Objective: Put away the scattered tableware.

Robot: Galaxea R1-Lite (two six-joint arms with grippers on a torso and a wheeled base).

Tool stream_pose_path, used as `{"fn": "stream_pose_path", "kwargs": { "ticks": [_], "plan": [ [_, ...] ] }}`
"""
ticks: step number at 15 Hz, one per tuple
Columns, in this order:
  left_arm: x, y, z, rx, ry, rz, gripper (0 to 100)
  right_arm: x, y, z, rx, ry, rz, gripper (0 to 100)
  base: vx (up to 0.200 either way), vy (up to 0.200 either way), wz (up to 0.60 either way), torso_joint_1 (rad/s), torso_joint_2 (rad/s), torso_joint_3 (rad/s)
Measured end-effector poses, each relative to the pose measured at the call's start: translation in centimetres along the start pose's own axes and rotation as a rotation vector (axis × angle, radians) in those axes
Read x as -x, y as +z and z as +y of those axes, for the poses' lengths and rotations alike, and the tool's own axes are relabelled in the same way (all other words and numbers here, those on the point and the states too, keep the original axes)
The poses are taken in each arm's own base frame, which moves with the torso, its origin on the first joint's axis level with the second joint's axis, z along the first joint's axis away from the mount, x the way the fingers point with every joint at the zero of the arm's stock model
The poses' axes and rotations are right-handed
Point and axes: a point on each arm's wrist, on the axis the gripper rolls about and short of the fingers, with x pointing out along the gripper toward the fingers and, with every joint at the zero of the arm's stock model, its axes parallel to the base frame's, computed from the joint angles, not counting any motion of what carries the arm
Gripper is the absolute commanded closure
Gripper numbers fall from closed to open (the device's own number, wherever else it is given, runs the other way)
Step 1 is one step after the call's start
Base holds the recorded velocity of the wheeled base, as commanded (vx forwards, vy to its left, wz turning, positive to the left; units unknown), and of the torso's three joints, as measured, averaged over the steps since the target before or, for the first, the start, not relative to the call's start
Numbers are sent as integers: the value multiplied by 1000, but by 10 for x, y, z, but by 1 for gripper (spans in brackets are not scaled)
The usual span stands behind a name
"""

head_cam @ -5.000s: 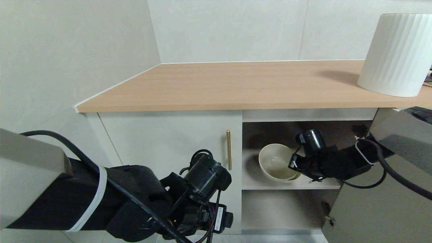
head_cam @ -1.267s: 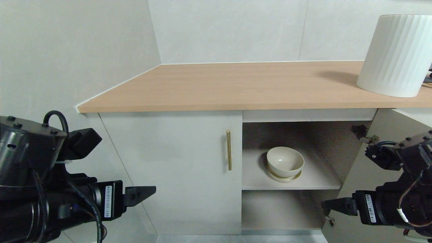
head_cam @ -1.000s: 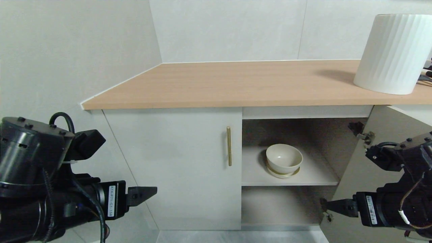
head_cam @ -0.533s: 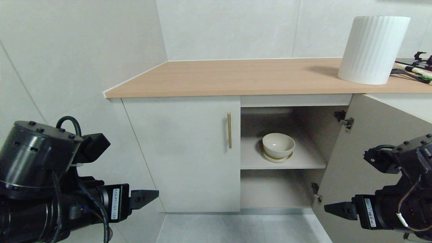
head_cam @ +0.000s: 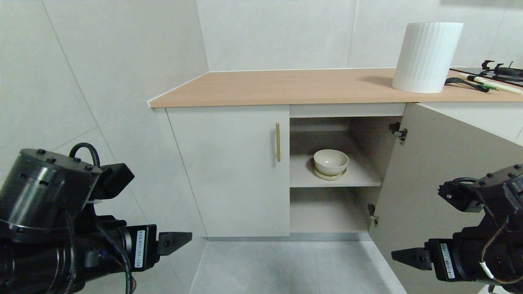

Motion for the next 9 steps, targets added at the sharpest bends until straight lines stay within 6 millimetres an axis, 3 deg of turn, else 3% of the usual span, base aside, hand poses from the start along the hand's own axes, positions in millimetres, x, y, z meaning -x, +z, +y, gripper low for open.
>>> {"fn": "stream_pose_path", "kwargs": {
  "ticks": [9],
  "plan": [
    [-1,-2,1,-11,4,6,0,1,-1,0,5,-4,3,0,0,0,0,0,0,0]
  ]
}}
